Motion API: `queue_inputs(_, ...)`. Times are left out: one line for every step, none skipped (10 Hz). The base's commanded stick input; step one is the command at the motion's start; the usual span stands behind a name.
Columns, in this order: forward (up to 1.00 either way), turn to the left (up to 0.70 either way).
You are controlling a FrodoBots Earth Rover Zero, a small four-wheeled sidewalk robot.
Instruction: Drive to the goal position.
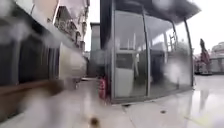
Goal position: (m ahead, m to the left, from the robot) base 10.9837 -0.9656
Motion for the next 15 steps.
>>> queue_inputs(0.7,-0.27)
queue_inputs(0.7,-0.27)
queue_inputs(0.7,-0.27)
queue_inputs(0.47,-0.33)
queue_inputs(0.0,-0.45)
queue_inputs(0.0,-0.45)
queue_inputs(0.0,-0.45)
queue_inputs(0.0,-0.45)
queue_inputs(0.0,-0.45)
queue_inputs(0.0,-0.45)
queue_inputs(0.0,-0.45)
queue_inputs(0.0,-0.45)
queue_inputs(0.0,-0.45)
queue_inputs(-0.19,-0.4)
queue_inputs(-0.52,-0.32)
